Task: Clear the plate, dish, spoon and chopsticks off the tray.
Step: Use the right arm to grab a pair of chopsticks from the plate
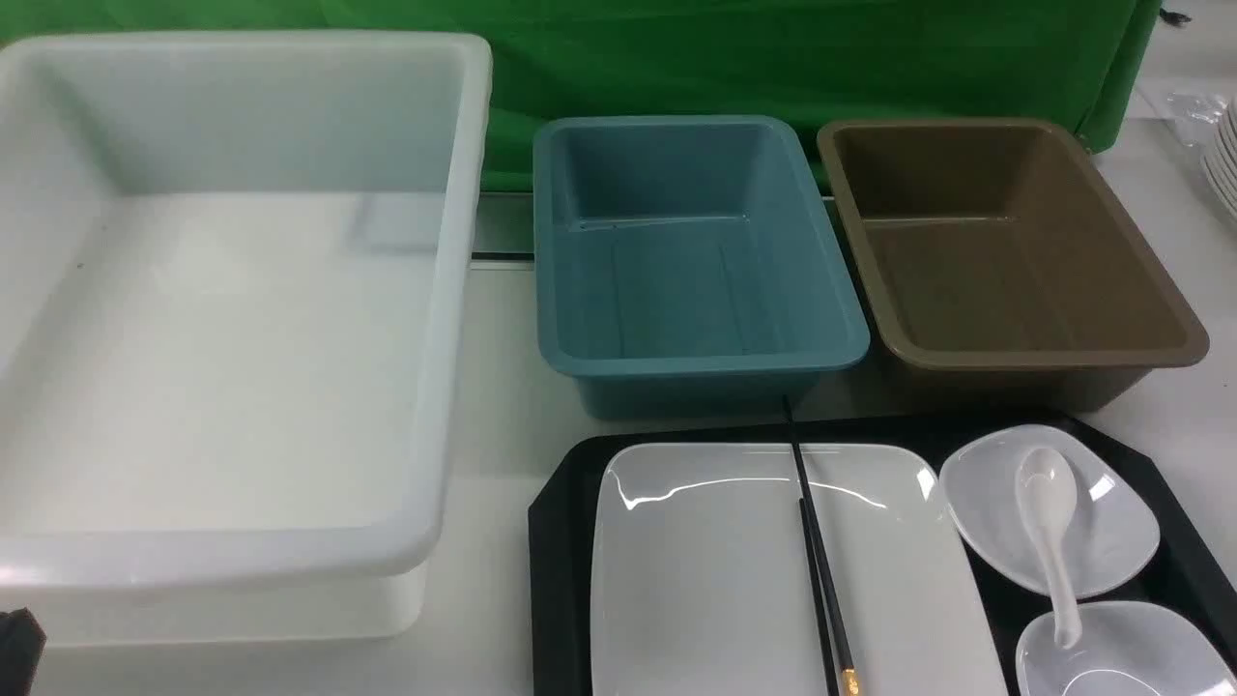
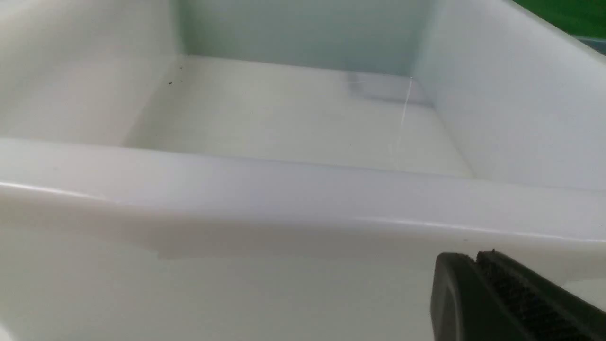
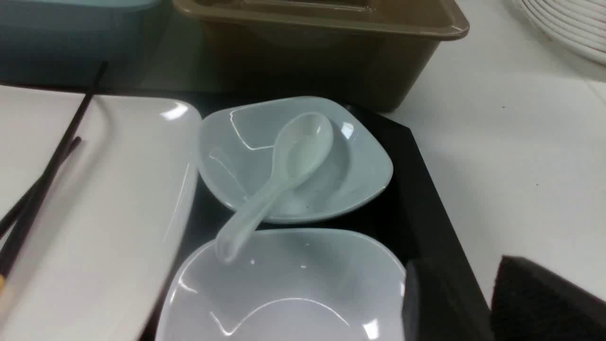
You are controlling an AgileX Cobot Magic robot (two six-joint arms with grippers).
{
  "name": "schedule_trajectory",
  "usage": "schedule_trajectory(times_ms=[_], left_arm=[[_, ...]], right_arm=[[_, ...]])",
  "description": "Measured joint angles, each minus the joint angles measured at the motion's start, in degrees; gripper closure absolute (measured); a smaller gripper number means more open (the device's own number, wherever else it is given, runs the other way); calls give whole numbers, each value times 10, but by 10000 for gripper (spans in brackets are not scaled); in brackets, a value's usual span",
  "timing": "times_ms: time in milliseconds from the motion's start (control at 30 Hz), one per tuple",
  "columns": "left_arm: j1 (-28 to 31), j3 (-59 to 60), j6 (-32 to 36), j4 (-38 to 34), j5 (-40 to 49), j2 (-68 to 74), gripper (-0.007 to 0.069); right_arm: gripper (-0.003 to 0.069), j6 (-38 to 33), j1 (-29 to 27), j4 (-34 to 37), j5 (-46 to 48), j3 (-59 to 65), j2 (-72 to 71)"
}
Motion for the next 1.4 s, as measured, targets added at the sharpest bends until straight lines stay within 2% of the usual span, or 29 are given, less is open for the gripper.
schedule_trajectory(times_ms=[267,400,500,567,633,667,733,900,1000,1033,1067,1133,1233,1333,1400], left_arm=[[0,0,1,2,0,0,607],[0,0,23,31,-13,0,607],[0,0,13,16,-69,0,607],[0,0,-39,-40,-181,0,607],[0,0,-57,-55,-221,0,607],[0,0,-78,-67,-281,0,607],[0,0,-88,-72,-341,0,607],[0,0,-93,-73,-413,0,607],[0,0,-197,-73,-434,0,607],[0,0,-206,-73,-434,0,607],[0,0,-273,-71,-434,0,607],[0,0,-327,-69,-434,0,607],[0,0,-368,-66,-438,0,607],[0,0,-439,-62,-471,0,607],[0,0,-449,-67,-494,0,607]], right_arm=[[417,0,0,0,0,0,0],[417,0,0,0,0,0,0],[417,0,0,0,0,0,0],[417,0,0,0,0,0,0],[417,0,0,0,0,0,0],[417,0,0,0,0,0,0],[417,0,0,0,0,0,0],[417,0,0,0,-1,0,0],[417,0,0,0,-9,0,0],[417,0,0,0,-9,0,0],[417,0,0,0,-11,0,0],[417,3,0,3,-19,0,0],[417,44,0,27,-58,0,0],[417,220,0,97,-179,0,0],[417,282,0,111,-235,0,0]])
